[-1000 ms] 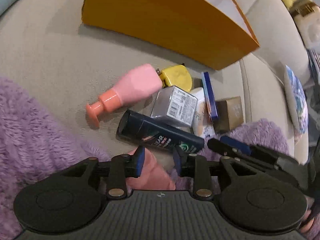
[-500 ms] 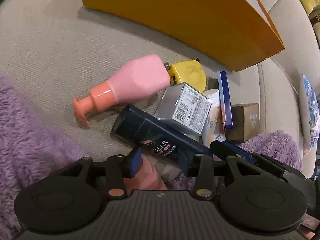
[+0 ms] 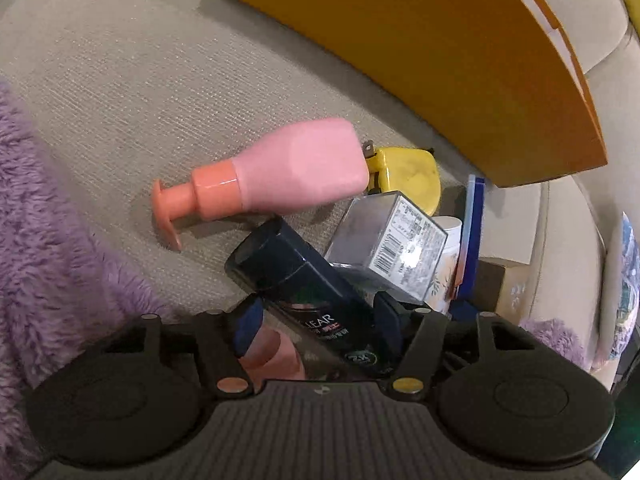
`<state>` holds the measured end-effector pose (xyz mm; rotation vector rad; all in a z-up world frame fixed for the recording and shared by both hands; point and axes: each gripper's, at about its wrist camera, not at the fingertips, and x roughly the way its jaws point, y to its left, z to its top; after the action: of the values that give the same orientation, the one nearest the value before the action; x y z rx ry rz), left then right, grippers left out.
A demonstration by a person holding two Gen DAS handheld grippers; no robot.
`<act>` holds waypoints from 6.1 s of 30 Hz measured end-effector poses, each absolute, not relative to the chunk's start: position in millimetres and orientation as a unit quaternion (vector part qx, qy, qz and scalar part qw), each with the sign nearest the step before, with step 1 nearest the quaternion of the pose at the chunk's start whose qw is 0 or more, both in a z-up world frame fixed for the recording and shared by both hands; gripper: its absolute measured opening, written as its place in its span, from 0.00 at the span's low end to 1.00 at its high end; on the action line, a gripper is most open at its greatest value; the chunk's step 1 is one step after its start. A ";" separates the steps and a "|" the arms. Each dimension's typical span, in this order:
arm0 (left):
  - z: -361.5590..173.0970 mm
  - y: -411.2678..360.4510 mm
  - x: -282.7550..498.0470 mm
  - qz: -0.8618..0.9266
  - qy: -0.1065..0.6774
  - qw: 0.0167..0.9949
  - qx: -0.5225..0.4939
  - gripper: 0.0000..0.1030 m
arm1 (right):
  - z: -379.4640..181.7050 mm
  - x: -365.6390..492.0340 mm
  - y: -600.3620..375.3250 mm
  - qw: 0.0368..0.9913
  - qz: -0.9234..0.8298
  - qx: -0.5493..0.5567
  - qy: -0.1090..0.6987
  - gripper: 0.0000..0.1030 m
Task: Organize rigid objects
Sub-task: 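Grasp the black CLEAR bottle with the left tool while the right grasps the white cup, then lift and carry the CLEAR bottle and white cup with both tools into the orange box, then stand the CLEAR bottle beside the photo card box with the left tool while the right places the cup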
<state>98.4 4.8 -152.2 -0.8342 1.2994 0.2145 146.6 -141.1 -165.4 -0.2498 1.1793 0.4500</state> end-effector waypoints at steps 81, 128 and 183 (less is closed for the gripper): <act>-100.1 18.7 99.7 -0.004 0.458 0.854 -0.249 0.41 | -131.7 150.8 -125.2 0.789 0.311 -0.031 0.530 0.50; 61.8 46.3 145.4 -0.075 0.352 0.914 -0.189 0.40 | 12.0 196.1 -143.7 0.866 0.334 -0.007 0.371 0.47; -93.5 63.6 330.7 -0.039 0.543 0.822 -0.168 0.47 | -148.9 390.5 -59.6 0.748 0.297 -0.114 0.582 0.47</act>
<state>330.7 63.6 -93.5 -0.3582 1.1560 -0.0828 390.5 -59.6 -148.9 -0.2489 1.2733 0.6488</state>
